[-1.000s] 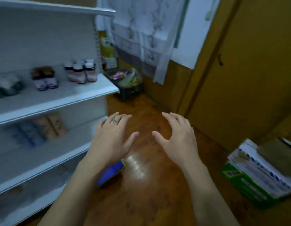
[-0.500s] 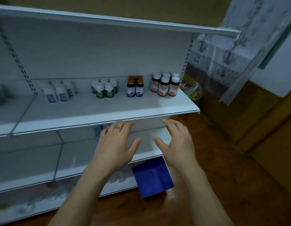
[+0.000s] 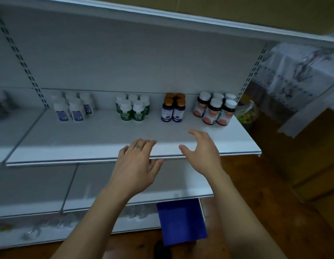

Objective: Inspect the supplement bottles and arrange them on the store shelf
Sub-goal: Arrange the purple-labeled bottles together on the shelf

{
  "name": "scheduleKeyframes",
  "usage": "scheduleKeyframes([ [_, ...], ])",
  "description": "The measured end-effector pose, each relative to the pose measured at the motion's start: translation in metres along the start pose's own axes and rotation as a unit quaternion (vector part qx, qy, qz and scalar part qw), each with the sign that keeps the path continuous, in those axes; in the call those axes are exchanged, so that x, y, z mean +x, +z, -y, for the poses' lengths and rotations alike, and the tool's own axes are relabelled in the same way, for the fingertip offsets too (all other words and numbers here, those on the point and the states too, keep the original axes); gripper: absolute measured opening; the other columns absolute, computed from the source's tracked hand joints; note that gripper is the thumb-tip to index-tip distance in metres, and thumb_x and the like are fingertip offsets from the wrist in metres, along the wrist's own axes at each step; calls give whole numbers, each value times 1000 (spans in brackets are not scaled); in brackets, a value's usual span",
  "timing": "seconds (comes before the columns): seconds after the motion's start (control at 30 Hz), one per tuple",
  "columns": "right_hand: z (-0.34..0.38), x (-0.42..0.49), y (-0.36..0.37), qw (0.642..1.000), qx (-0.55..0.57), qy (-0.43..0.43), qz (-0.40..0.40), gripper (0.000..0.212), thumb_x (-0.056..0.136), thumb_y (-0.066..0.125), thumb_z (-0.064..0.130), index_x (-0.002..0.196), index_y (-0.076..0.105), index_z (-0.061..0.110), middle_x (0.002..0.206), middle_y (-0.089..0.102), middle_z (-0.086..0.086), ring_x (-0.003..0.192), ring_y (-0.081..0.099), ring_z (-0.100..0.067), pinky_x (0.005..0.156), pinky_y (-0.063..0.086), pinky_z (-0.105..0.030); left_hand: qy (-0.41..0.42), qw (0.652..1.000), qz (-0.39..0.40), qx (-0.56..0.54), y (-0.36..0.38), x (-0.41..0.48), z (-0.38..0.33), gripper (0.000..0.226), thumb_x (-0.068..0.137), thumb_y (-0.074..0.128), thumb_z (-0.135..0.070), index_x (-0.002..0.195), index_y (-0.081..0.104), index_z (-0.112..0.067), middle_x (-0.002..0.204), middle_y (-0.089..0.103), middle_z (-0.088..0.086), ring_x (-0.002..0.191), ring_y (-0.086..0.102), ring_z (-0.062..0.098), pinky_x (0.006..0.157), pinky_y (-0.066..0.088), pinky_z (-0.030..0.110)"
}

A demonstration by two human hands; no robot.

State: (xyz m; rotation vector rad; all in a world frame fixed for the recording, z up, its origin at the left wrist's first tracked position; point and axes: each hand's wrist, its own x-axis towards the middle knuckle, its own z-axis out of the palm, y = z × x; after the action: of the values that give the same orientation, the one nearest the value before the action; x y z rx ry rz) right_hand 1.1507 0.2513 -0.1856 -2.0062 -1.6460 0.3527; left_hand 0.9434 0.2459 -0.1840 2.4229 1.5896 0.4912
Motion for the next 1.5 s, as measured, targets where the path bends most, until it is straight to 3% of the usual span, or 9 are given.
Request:
scheduleKeyframes([
  [0.17, -23, 97, 10, 998, 49, 26, 16, 59, 88, 68, 34, 139, 48, 12, 138, 53, -12, 122, 53, -28, 95, 47, -36, -40, 999, 3, 13, 12, 50, -10, 58, 96, 45, -49, 147, 36, -22, 148, 44, -1, 142, 30, 20, 110, 29, 40],
  [0.43, -44, 200, 45, 992, 109, 32, 59, 59, 89, 68, 32, 136, 43, 5, 136, 51, -14, 124, 50, -30, 89, 39, -31, -89, 996, -1, 30, 36, 109, -28, 59, 95, 50, -47, 146, 37, -22, 147, 45, 0, 139, 35, 21, 110, 28, 38],
  [0.53, -51, 215, 68, 984, 167, 41, 41, 52, 81, 75, 30, 121, 51, 7, 114, 58, -7, 104, 57, -24, 78, 41, -30, -103, 994, -1, 31, 40, 119, -28, 59, 94, 51, -48, 146, 38, -23, 146, 46, 0, 138, 37, 20, 110, 29, 37],
  [0.67, -56, 227, 91, 981, 185, 53, 2, 47, 78, 76, 29, 114, 52, 10, 113, 61, -10, 103, 61, -29, 81, 51, -39, -110, 994, -10, 24, 44, 124, -29, 59, 94, 53, -48, 145, 40, -23, 144, 48, 0, 136, 39, 21, 109, 30, 37],
  [0.87, -61, 214, 87, 966, 252, 60, -11, 35, 78, 77, 14, 97, 48, 9, 92, 56, -5, 88, 59, -27, 69, 39, -29, -95, 995, 3, 15, 51, 121, -23, 59, 94, 53, -49, 145, 39, -23, 146, 46, -1, 138, 36, 19, 110, 28, 37],
  [0.97, -61, 181, 71, 955, 281, 87, 22, 34, 77, 79, 16, 98, 53, 11, 82, 56, 6, 73, 55, -10, 58, 38, -23, -71, 997, 10, 7, 50, 117, -21, 64, 93, 53, -50, 148, 32, -25, 149, 41, -3, 140, 32, 17, 111, 27, 33],
  [1.1, -59, 125, 42, 902, 416, 106, 49, 26, 78, 78, 6, 98, 65, 18, 85, 70, 9, 71, 65, 4, 60, 48, -11, -23, 997, 54, -55, 45, 116, -26, 83, 89, 62, -49, 153, 14, -26, 156, 27, -6, 140, 28, 13, 109, 30, 28],
  [1.33, -46, 79, -11, 820, 539, 121, 149, 32, 87, 69, 18, 118, 62, 20, 103, 74, -4, 96, 71, -20, 80, 56, -36, 60, 989, 101, -95, 30, 118, -40, 134, 66, 76, -63, 146, -28, -39, 156, -23, -25, 145, 1, 0, 117, 17, 23],
  [1.5, -35, 68, -31, 805, 553, 61, 208, 37, 81, 62, 22, 117, 65, 19, 105, 73, -7, 95, 69, -23, 76, 58, -37, 93, 980, 63, -166, 6, 115, -47, 133, 61, 82, -58, 148, -18, -47, 154, -6, -34, 144, 5, -5, 114, 19, 22],
])
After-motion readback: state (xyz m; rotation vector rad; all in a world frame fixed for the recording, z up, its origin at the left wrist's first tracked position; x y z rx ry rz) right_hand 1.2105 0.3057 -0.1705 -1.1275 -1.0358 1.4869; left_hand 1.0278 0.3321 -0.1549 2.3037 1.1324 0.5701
